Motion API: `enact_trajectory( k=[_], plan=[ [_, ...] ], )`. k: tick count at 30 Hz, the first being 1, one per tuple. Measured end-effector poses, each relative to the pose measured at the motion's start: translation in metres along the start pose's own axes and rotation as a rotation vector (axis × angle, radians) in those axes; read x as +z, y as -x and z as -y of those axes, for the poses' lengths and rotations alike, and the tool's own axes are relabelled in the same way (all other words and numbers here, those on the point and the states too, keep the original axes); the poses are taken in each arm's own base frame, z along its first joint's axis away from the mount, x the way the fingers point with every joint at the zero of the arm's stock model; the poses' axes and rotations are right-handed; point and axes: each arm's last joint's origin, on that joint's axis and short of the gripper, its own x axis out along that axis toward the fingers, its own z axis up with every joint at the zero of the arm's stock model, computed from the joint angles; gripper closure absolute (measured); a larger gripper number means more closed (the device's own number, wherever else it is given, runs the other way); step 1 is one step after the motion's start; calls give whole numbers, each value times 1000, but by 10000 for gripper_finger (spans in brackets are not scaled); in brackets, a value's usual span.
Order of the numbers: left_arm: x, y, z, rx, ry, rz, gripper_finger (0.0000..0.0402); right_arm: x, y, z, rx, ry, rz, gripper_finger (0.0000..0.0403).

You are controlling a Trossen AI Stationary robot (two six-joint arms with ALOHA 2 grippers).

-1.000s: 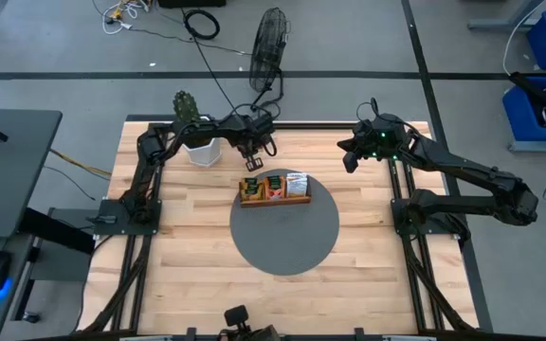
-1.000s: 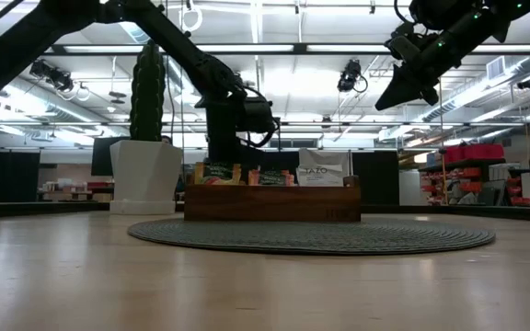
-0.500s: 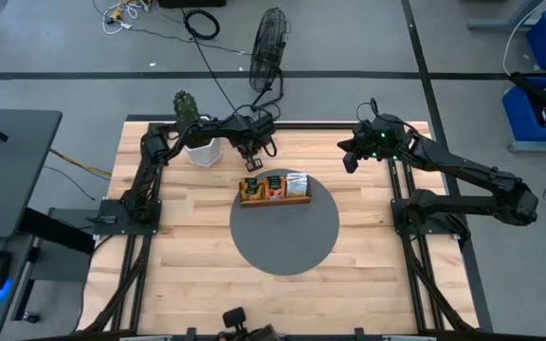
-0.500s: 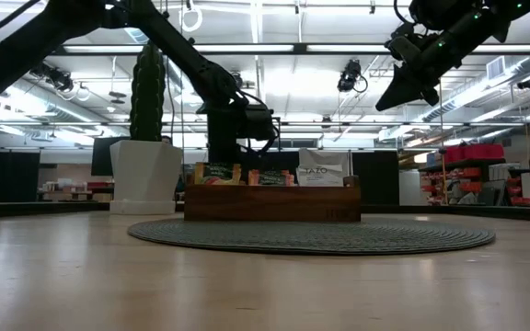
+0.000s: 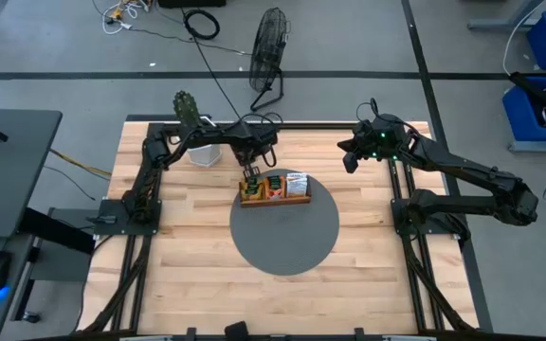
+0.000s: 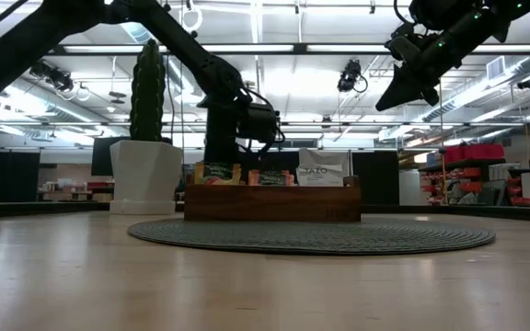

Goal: Pick & Place Tea
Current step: Put the orange tea bag into the left section of the wooden organizer

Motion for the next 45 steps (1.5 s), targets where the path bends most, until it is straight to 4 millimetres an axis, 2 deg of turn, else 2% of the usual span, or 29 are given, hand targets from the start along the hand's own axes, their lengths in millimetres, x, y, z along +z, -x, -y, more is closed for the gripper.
enact_trajectory(
  k=[4, 15, 36, 45],
  plan=[
    [-2, 2, 8, -21, -11, -30, 401, 0, 0, 0, 0, 1, 0, 403],
    [-8, 3, 16, -149, 105, -84, 401, 0, 0, 0, 0, 9, 0, 403],
    [-23, 5, 26, -164, 260, -258, 401, 0, 0, 0, 0, 55, 1, 403],
    [-33, 12, 34, -83, 302, -360, 401, 0, 0, 0, 0, 74, 1, 403]
  ],
)
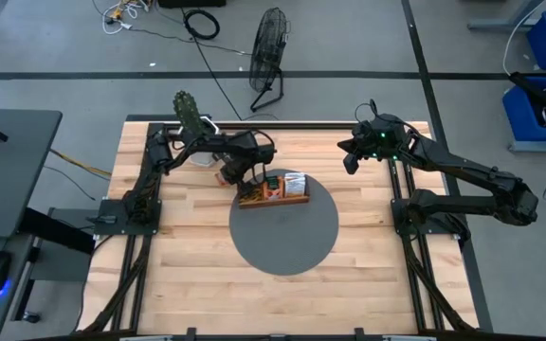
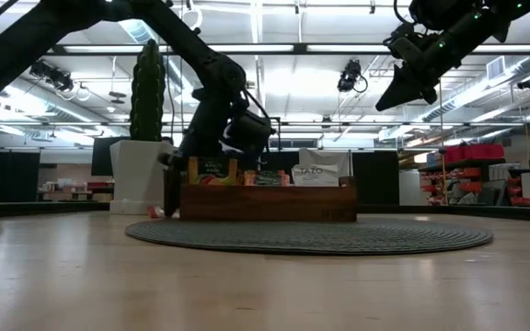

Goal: Pick & Place Tea
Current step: Put the orange tea bag into the left section of the wooden organizer

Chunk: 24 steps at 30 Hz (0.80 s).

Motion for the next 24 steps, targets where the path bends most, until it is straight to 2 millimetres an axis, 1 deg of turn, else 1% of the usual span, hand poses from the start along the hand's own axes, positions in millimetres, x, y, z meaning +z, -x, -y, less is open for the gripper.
enact_trajectory(
  k=[3, 6, 8, 12, 14, 19, 22, 24],
  plan=[
    [-6, 7, 5, 5, -12, 5, 401, 1, 0, 0, 0, 3, 6, 403],
    [-11, 8, 10, 18, -6, -19, 401, 2, 0, 0, 1, 5, 18, 403],
    [-11, 9, 13, 38, 10, 2, 401, 2, 0, 0, 1, 7, 21, 403],
    [-13, 17, 9, 64, 71, 47, 398, 2, -1, 0, 1, 11, 17, 403],
    [-15, 23, 6, 63, 75, 64, 396, 1, -1, 0, 1, 11, 15, 403],
    [-27, 48, 1, 36, 84, 154, 396, 1, -1, 0, 0, 14, 14, 403],
    [-34, 69, -1, -14, 120, 273, 391, 1, -1, 0, 0, 21, 9, 403],
    [-39, 87, 0, -56, 143, 382, 383, 0, -1, 0, 0, 21, -2, 403]
  ],
)
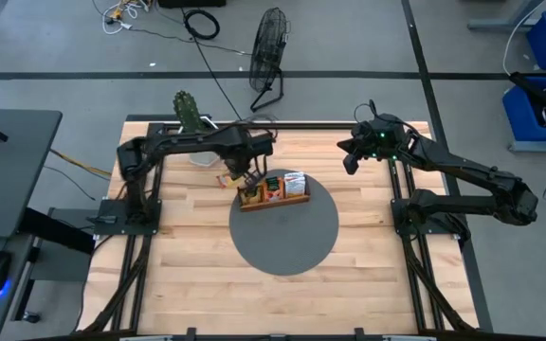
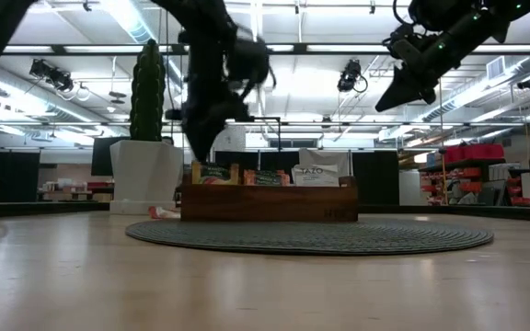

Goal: Pick & Place Tea
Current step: Put the orange tea bag into the left section of the wooden organizer

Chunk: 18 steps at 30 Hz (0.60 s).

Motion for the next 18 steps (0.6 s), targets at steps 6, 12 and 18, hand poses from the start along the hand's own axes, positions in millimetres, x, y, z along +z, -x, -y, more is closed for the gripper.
enact_trajectory(
  k=[6, 12, 18],
  plan=[
    [-9, 44, 9, -56, 20, 222, 353, -2, 0, 0, -1, 20, -16, 403],
    [-23, 69, 25, -128, 56, 319, 306, -2, 0, 0, 0, 43, -18, 403],
    [-56, 86, 41, -189, 86, 457, 241, -2, 0, 0, 6, 55, -20, 403]
  ],
)
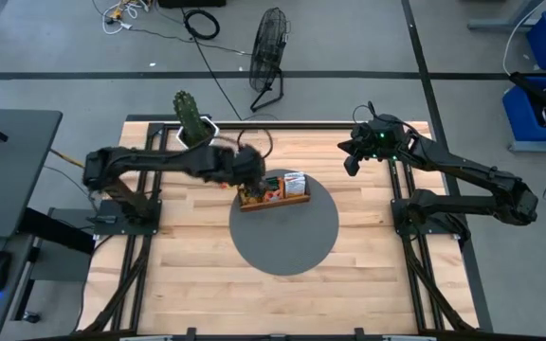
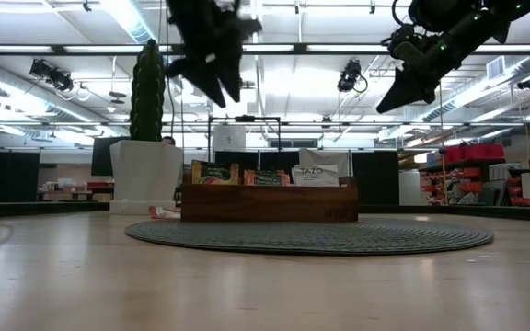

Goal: Pick & Place Tea
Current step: Put the orange tea bag into the left section of the wooden organizer

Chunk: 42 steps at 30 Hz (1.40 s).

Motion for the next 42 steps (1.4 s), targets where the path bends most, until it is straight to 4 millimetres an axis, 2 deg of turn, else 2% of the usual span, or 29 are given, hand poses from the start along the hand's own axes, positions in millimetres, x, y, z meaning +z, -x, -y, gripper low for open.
enact_trajectory(
  k=[4, 8, 14, 21, 25, 30, 35, 42],
  plan=[
    [-22, 20, 1, -73, 88, 92, 224, 0, 0, 0, 5, 25, 0, 403],
    [-46, 25, -9, -126, 217, 126, 224, 0, 0, 0, 21, 50, 4, 403],
    [-87, 14, -30, -152, 463, 141, 224, 0, 0, -1, 63, 52, 3, 403],
    [-133, -6, -60, -60, 756, 140, 224, 0, 0, -1, 62, 48, -1, 403],
    [-146, -20, -73, 4, 896, 117, 225, 0, 0, -1, 62, 47, -3, 403],
    [-161, -36, -90, 91, 992, 108, 225, 0, 0, -1, 61, 46, 4, 403],
    [-163, -48, -104, 131, 1049, 121, 225, 1, 0, -1, 59, 48, 13, 403],
    [-152, -60, -117, 83, 1002, 165, 225, 1, 0, -1, 57, 36, 14, 403]
  ],
)
